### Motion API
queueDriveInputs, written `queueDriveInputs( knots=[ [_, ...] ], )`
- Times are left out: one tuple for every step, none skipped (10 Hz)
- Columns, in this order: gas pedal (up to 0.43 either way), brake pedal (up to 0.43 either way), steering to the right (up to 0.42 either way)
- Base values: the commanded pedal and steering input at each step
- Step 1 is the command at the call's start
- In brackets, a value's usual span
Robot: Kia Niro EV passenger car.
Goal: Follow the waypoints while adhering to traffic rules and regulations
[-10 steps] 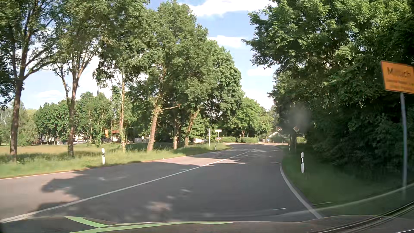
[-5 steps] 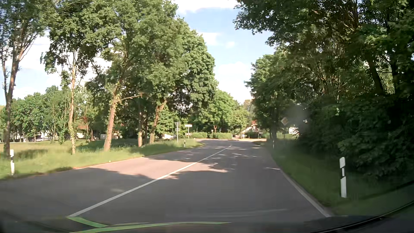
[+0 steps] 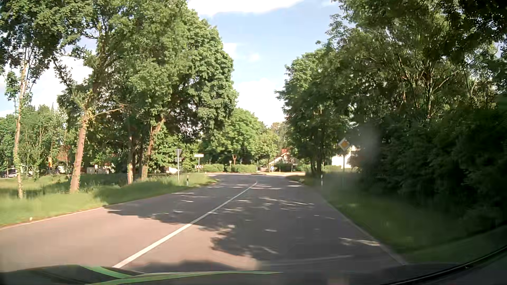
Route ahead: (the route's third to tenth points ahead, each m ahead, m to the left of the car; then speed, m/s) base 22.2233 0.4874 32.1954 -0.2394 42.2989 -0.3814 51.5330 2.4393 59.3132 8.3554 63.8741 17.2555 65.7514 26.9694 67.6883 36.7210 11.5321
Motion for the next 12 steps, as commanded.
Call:
queueDriveInputs(
  knots=[
    [0.0, 0.0, 0.056],
    [0.0, 0.0, 0.053],
    [0.0, 0.0, 0.047],
    [0.0, 0.0, 0.042],
    [0.0, 0.0, 0.034],
    [0.0, 0.0, 0.023],
    [0.0, 0.0, 0.015],
    [0.0, 0.0, 0.007],
    [0.0, 0.0, 0.006],
    [0.0, 0.0, 0.006],
    [0.008, 0.0, 0.005],
    [0.02, 0.0, 0.005]
  ],
)
